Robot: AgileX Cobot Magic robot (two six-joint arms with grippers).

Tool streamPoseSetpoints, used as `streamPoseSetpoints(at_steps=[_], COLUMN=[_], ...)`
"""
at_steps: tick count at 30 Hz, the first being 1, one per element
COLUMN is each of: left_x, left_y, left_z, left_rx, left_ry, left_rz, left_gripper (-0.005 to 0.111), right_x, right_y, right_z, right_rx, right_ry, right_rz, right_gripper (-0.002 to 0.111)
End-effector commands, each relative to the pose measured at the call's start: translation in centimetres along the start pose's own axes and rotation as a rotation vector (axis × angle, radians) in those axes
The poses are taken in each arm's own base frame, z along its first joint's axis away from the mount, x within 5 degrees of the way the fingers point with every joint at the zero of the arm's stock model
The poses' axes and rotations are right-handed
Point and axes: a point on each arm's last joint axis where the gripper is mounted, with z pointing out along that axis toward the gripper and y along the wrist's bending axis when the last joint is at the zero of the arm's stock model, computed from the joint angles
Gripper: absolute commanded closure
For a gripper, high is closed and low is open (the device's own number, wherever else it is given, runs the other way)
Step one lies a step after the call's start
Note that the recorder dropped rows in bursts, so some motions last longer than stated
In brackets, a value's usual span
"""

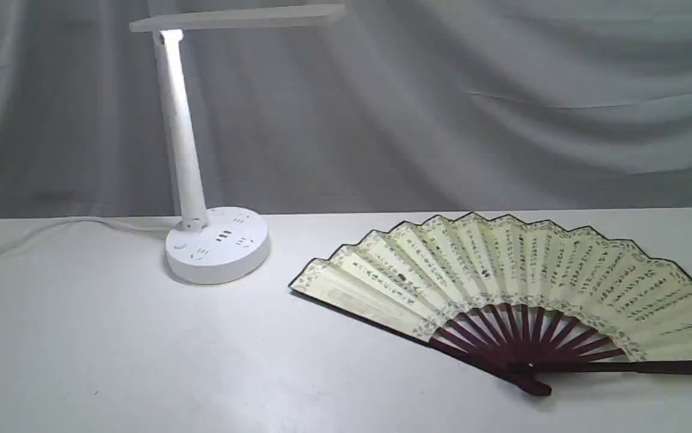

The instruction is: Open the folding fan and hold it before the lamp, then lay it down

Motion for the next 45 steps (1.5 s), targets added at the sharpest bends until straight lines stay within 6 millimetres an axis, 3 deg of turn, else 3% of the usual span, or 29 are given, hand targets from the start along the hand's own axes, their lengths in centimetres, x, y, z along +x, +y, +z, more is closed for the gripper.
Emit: streamPoseSetpoints(at_steps=[1,3,12,17,21,28,33,45], left_x=[1.1,1.8,1.9,2.7,4.5,7.6,9.3,14.8], left_y=[0.2,0.4,0.4,0.3,0.2,0.2,0.2,0.4], left_z=[-1.6,-2.8,-1.3,2.1,5.6,11.0,12.8,15.9], left_rx=[-0.004,-0.019,-0.024,-0.010,0.006,0.018,0.023,0.020], left_ry=[-0.059,-0.111,-0.133,-0.158,-0.137,-0.253,-0.324,-0.231], left_rz=[-0.005,0.001,0.006,0.007,0.000,-0.004,-0.004,0.000], left_gripper=[0.107,0.107,0.107,0.107,0.107,0.107,0.107,0.107], right_x=[0.4,0.4,1.8,3.6,4.8,7.3,10.6,17.0], right_y=[-0.4,-0.4,-0.2,0.1,0.4,1.0,1.8,2.8], right_z=[-0.5,-0.5,1.5,4.3,6.8,11.3,14.4,17.2], right_rx=[0.047,0.053,0.035,0.023,0.015,0.011,-0.021,-0.036], right_ry=[-0.015,-0.015,0.071,0.155,0.128,0.021,-0.037,0.046], right_rz=[0.003,0.029,0.031,0.019,0.015,0.012,0.073,0.118], right_gripper=[0.108,0.108,0.108,0.108,0.108,0.108,0.108,0.108])
